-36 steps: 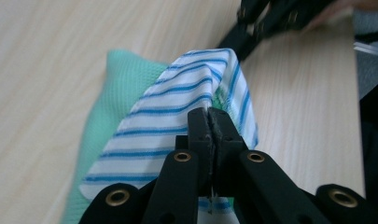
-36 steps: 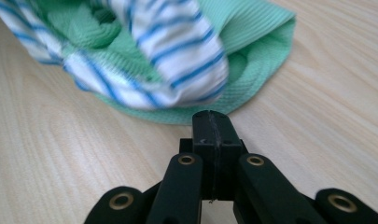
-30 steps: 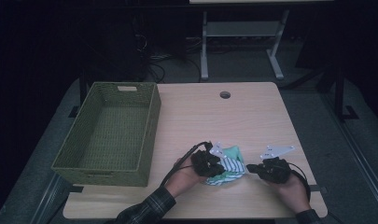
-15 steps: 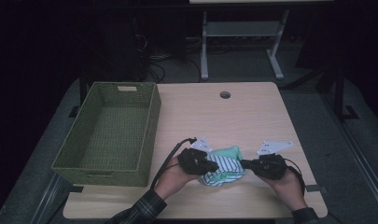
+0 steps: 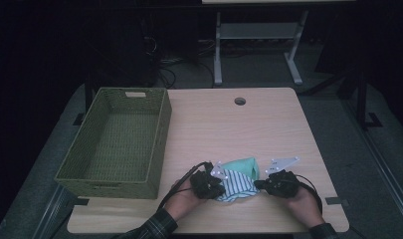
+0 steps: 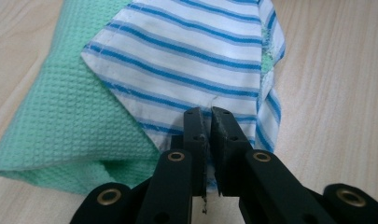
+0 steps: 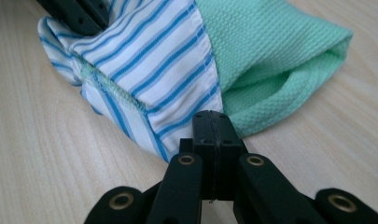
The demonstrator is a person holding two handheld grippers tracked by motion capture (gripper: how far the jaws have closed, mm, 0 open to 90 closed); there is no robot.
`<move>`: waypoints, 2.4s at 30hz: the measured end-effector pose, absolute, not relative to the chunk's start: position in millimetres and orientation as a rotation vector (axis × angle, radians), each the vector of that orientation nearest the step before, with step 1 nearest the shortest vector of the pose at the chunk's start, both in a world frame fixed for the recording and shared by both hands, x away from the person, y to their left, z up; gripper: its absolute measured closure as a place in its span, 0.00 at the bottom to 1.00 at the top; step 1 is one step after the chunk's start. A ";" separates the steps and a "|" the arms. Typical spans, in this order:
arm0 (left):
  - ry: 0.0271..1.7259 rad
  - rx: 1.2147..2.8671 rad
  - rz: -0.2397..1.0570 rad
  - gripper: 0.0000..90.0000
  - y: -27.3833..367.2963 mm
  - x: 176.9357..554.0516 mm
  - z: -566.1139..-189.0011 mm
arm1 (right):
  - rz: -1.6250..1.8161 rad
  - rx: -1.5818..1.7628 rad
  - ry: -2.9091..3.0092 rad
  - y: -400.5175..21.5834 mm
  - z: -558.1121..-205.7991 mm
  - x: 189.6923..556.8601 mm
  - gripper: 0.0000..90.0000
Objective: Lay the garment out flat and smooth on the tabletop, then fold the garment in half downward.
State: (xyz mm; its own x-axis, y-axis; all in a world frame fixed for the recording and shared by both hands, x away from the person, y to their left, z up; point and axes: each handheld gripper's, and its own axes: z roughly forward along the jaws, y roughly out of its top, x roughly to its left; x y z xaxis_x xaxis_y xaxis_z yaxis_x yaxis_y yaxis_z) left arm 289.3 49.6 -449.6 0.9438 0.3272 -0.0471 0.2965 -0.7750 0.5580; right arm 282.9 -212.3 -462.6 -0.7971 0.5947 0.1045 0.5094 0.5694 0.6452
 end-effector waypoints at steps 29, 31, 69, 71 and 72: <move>0.601 2.486 0.069 0.97 70.9 313.2 -447.3 | 1.048 0.992 2.613 -209.6 -464.0 338.7 1.00; 0.602 2.507 0.077 0.97 69.5 314.8 -449.8 | 1.051 0.995 2.613 -209.4 -465.2 338.6 1.00; 0.667 2.487 0.105 0.98 58.9 373.7 -452.3 | 1.026 0.939 2.674 -207.6 -464.8 306.2 1.00; 0.658 2.489 0.109 0.98 57.0 377.2 -452.4 | 1.029 0.933 2.682 -206.2 -464.6 302.4 1.00; 0.655 2.489 0.108 0.98 55.7 379.0 -452.4 | 1.032 0.932 2.683 -205.7 -464.7 301.2 1.00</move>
State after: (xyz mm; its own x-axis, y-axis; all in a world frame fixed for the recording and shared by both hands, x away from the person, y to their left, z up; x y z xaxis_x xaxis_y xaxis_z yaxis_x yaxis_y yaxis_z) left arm 379.0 55.7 -452.4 0.8775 0.4757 -0.0614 0.4306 -0.7249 0.5376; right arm 301.2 -205.7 -464.7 -0.8034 0.5863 0.1041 0.5050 0.5781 0.6409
